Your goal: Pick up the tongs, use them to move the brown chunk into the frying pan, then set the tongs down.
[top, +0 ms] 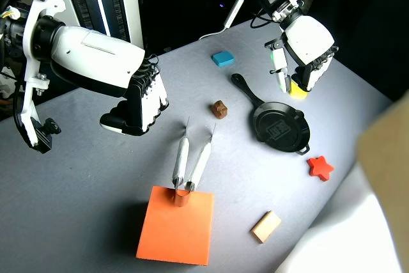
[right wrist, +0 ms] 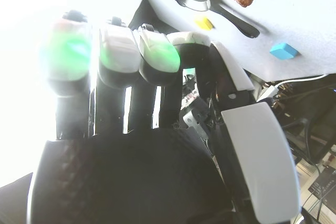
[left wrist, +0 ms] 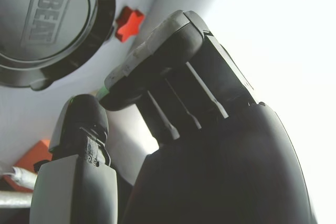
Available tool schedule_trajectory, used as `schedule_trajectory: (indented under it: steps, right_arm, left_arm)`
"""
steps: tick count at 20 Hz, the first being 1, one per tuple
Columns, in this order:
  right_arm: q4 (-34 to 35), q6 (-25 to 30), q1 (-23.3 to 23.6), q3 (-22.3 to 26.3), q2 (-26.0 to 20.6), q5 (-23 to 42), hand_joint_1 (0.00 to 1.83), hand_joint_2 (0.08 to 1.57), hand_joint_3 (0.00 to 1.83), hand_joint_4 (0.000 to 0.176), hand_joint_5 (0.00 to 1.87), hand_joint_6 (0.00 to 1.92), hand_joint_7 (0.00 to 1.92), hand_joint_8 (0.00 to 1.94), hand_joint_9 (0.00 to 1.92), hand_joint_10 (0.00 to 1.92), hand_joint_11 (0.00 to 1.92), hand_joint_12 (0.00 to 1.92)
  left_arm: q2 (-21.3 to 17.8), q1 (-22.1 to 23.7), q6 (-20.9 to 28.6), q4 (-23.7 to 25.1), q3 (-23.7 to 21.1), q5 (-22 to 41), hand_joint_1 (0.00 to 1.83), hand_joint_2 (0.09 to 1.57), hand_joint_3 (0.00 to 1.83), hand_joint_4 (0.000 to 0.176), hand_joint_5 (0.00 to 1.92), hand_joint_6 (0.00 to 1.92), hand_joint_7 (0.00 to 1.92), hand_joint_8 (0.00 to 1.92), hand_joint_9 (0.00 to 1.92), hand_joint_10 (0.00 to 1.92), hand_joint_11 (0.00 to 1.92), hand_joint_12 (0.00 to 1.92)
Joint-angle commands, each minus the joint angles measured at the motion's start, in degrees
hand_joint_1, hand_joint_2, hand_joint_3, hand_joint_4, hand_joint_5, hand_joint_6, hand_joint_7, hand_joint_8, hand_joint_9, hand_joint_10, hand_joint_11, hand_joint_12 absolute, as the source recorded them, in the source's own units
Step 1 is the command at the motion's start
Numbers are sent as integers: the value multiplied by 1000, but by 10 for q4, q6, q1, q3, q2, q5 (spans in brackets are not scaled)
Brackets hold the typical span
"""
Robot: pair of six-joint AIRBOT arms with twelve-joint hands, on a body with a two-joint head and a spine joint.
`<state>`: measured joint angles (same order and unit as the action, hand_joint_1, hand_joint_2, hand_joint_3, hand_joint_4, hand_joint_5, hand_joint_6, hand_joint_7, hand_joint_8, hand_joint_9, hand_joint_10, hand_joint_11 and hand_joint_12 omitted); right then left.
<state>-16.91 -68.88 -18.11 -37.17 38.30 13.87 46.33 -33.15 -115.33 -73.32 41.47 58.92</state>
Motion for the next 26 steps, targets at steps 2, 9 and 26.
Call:
schedule_trajectory:
  steps: [2,9,26]
  right_arm:
    - [3,-12,7,2,2,67,431,1217,106,0,129,718,423,350,261,959,0,1707]
    - [3,36,75,-29,58,-81,488,1219,6,0,80,620,394,168,195,846,0,1642]
    - [3,57,159,-161,235,-316,960,867,0,0,0,0,0,0,0,0,0,0]
  left_arm:
    - [2,8,1,29,2,57,323,1282,16,19,372,6,458,4,542,26,197,885]
    - [14,17,1,21,2,65,262,1301,0,33,266,0,344,0,395,0,12,961]
    - [14,28,-25,-24,-7,71,90,1286,4,51,34,1,137,1,164,0,0,606]
